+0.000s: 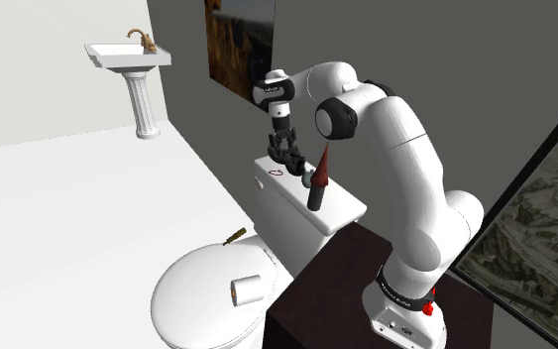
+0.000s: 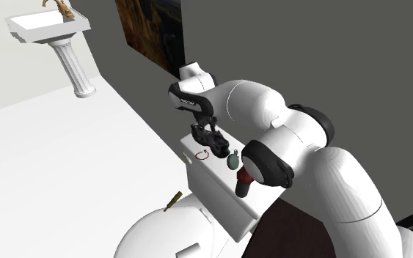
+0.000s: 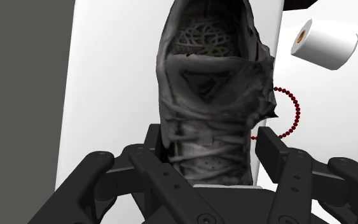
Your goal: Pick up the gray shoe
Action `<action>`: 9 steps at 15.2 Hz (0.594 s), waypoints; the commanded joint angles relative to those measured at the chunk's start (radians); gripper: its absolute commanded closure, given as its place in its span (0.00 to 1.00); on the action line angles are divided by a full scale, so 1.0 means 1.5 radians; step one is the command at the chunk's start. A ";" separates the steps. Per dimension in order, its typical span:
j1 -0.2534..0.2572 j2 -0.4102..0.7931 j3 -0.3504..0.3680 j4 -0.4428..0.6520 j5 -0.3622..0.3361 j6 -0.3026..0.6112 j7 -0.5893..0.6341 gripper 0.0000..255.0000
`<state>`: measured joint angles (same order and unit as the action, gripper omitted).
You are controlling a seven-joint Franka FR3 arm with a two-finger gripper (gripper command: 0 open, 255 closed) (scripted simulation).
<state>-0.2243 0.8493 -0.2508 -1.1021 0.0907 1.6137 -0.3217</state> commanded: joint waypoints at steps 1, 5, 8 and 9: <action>0.000 -0.010 -0.001 0.002 -0.001 -0.012 -0.001 1.00; -0.001 -0.018 -0.003 0.024 -0.003 -0.041 -0.001 1.00; -0.002 -0.023 -0.003 0.043 -0.004 -0.065 -0.002 1.00; -0.002 -0.023 -0.003 0.044 -0.004 -0.066 -0.002 1.00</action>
<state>-0.2273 0.8153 -0.2558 -1.0436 0.0848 1.5223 -0.3248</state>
